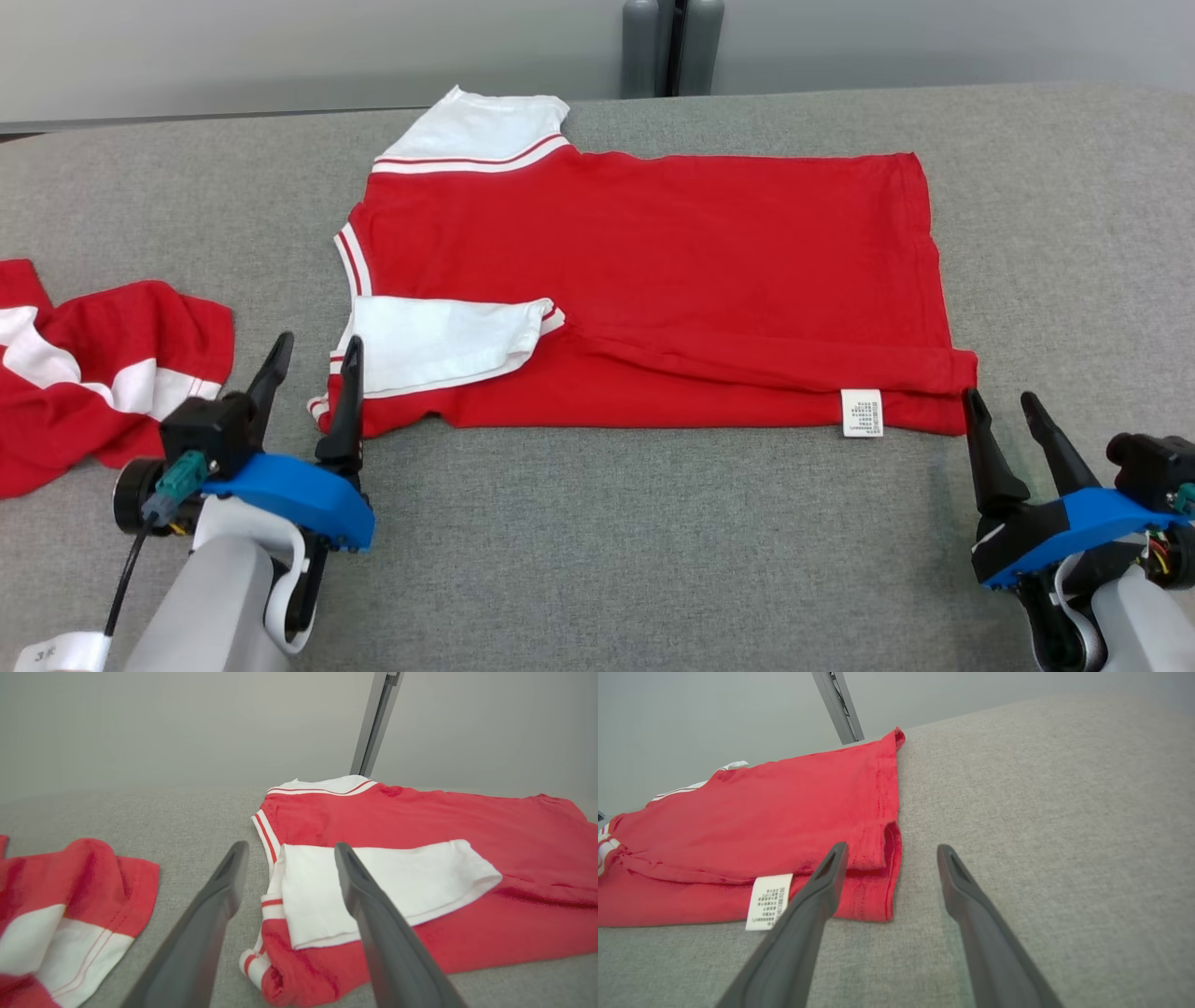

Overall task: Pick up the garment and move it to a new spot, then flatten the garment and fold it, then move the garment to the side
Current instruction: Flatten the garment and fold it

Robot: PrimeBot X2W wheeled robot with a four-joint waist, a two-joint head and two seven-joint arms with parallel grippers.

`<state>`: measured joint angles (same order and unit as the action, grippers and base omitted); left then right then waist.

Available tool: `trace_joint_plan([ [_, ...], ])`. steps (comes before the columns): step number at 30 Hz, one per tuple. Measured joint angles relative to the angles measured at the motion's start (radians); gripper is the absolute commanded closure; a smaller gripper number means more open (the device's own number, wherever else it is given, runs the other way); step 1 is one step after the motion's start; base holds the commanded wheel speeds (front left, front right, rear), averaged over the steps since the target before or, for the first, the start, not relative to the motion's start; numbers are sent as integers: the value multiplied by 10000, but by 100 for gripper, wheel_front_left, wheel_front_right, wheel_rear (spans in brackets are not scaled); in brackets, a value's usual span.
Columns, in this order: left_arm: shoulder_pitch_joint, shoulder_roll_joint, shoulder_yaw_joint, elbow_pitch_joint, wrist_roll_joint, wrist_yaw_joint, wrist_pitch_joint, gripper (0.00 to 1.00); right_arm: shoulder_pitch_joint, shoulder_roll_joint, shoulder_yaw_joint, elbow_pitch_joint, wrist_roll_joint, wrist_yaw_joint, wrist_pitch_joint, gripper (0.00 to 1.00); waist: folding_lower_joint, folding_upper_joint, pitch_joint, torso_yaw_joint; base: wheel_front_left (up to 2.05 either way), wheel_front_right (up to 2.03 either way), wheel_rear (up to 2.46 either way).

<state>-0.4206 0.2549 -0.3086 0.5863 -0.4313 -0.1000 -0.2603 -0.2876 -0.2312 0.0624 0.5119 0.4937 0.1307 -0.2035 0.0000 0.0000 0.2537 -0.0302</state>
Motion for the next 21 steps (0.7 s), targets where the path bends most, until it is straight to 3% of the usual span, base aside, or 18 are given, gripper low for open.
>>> trace_joint_plan([
  [9,1109,4,142,171,29,48,-13,0,525,-127,19,90,-174,0,272,0,0,0,-158,56,0,0,0],
  [21,390,-107,-12,1394,0,-113,-13,0,-192,117,439,840,-694,0,362,0,0,0,167,-82,0,0,0],
])
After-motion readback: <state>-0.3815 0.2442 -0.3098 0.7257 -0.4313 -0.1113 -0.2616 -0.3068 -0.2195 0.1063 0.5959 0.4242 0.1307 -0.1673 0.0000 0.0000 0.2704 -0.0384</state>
